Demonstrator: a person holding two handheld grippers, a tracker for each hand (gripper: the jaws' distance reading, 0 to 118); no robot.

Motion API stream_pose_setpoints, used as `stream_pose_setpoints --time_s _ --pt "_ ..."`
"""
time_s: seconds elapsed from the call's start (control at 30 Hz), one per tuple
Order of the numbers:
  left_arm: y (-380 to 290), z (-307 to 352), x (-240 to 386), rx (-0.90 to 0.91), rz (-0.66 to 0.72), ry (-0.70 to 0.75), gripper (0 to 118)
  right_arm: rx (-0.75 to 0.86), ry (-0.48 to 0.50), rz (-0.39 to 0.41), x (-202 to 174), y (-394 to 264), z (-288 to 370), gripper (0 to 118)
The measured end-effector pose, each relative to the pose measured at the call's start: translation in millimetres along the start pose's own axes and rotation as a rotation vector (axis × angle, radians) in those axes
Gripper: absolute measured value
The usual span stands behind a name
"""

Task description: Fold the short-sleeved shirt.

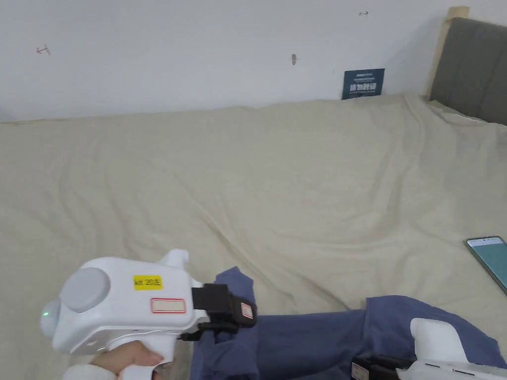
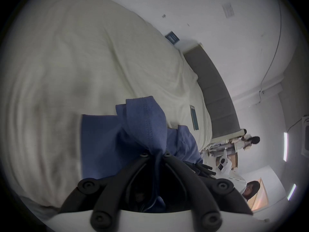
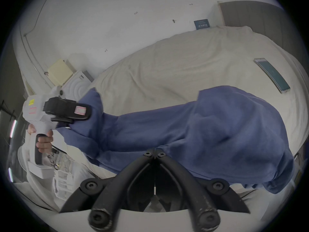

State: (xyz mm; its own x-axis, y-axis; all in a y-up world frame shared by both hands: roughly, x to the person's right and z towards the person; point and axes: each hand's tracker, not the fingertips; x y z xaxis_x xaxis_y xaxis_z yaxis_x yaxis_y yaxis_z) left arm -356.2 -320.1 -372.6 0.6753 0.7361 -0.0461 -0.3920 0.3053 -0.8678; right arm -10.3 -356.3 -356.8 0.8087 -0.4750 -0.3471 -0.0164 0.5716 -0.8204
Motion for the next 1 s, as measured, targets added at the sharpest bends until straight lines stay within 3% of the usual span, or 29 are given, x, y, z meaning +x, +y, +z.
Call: stream_pose_setpoints --time_s 0.07,0.27,0.3,0.37,0.4,0.43,0.5,0.67,0.87,0.9,0.93,0.97,1.0 --pt "8 -29 0 -0.058 0.053 -0.006 6 -0.001 0.027 -0.032 13 0 5 0" --pt "11 -88 14 -0.124 0.023 0.084 10 0.015 -0.013 -0.033 31 -3 13 0" --pt "11 -95 13 -0.145 0.025 0.083 29 0.013 0.000 -0.044 35 -3 13 0" --pt "7 -99 16 -0.168 0.051 0.037 92 0.007 -0.001 -0.058 38 -4 13 0" --pt "5 -101 17 -0.177 0.041 -0.016 108 0.006 -0.007 -0.059 39 -4 12 0" --pt "3 -102 21 -0.185 0.036 -0.045 115 0.006 -0.013 -0.060 40 -4 12 0" --pt "0 -92 27 -0.177 0.024 -0.074 117 0.008 -0.014 -0.068 42 -4 13 0" --pt "2 -68 37 -0.140 -0.001 -0.136 117 0.022 -0.022 -0.078 41 -2 15 0" --pt "6 -26 26 -0.075 -0.068 -0.016 116 0.034 -0.029 -0.063 37 -1 21 0" --pt "5 -22 23 -0.047 -0.066 0.037 108 0.037 -0.033 -0.058 36 -1 22 0" --pt "4 -19 20 -0.039 -0.080 0.091 90 0.042 -0.036 -0.055 36 -1 23 0" --pt "3 -19 17 -0.042 -0.094 0.128 61 0.046 -0.036 -0.054 36 -1 25 0" --pt "0 -23 14 -0.049 -0.090 0.163 19 0.052 -0.036 -0.054 36 -1 27 0"
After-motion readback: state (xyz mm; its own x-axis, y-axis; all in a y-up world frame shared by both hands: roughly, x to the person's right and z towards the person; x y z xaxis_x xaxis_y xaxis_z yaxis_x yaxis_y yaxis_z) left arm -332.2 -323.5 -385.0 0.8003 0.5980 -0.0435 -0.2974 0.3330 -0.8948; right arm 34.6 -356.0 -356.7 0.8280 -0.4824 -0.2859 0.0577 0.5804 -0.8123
